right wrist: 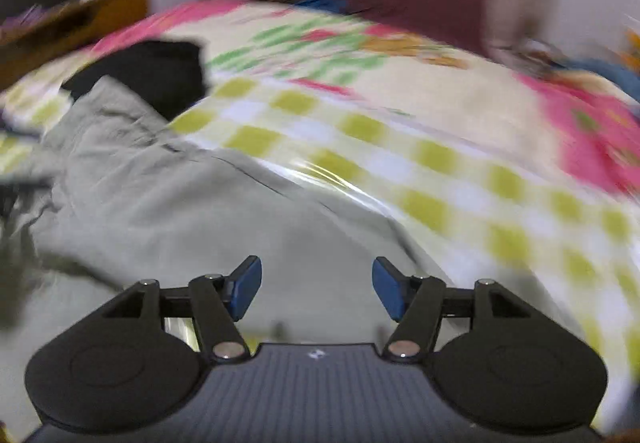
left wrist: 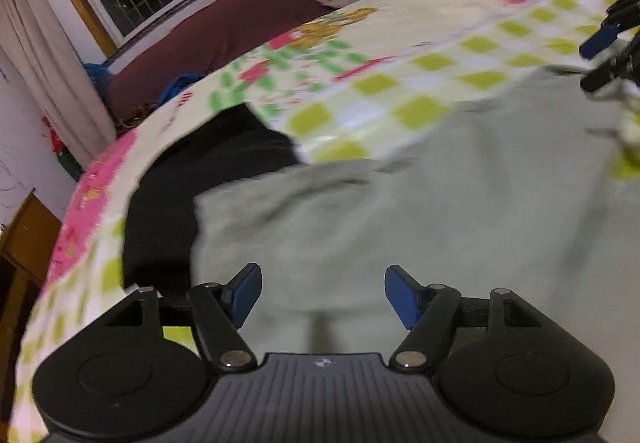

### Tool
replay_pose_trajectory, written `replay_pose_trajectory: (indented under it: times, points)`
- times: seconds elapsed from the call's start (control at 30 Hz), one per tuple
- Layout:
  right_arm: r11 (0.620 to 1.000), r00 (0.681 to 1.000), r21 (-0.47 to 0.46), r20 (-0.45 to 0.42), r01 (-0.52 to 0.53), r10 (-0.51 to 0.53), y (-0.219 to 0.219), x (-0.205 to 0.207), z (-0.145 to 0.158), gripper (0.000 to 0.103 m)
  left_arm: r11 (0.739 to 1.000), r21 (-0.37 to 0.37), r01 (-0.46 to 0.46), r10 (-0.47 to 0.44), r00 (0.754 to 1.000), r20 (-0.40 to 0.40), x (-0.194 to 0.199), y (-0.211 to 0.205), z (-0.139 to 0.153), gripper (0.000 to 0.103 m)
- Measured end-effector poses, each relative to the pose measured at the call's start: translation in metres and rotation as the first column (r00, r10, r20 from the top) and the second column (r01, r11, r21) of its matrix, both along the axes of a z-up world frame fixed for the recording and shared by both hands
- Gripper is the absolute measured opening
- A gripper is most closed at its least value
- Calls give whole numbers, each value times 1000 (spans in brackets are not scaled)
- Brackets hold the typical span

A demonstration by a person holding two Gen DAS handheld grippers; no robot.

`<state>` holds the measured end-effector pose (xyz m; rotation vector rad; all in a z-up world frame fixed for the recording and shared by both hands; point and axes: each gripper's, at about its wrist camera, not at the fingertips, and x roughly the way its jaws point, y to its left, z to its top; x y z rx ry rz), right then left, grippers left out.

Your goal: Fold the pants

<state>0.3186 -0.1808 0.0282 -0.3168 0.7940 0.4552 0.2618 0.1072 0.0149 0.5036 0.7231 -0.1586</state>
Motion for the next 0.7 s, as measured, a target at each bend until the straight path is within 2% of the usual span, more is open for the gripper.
replay_pose_trajectory:
  times: [0.13,0.23,0.27,0.33,0.4,0.43,0.47,0.53,0.6,0.63,0.7]
  points:
    - [993,994,-49,-48,-105,103,37,57,-20,63,998,-41,-53,53,999,-4,61,35,3,84]
    - [987,987,-83,-91,-140,133,45,75,-34,64,996,-69,-55,53,998,-24,92,45,0,85]
    - [985,985,-91,-109,-147,137,46,79,-40,65,996,-79,-46,43,998,-36,98,45,-1,89]
    - [981,978,-101,-147,-166,151,43,85,-48,68,996,-88,-20,15,998,-58,109,43,-6,93]
    - [977,970,-112,-180,-183,161,44,92,-58,77,997,-77,-3,-3,997,-83,118,38,-15,93]
    - [977,972,-112,-171,-182,162,44,94,-61,79,998,-68,-4,-3,995,-97,120,35,-20,91]
    - [981,974,-99,-172,-166,148,44,97,-63,79,998,-58,-7,1,994,-114,120,32,-25,79]
    - [989,977,-70,-181,-128,114,43,96,-62,61,998,-61,0,-8,991,-136,119,28,-28,55]
    - [991,976,-67,-191,-114,100,46,90,-55,1,997,-75,-16,6,991,-134,112,26,-22,43]
    - [992,976,-68,-197,-107,92,46,86,-50,2,997,-80,-22,12,992,-128,108,24,-18,37]
    - [991,985,-83,-145,-104,91,48,70,-32,2,996,-82,-14,5,994,-108,95,22,-6,34]
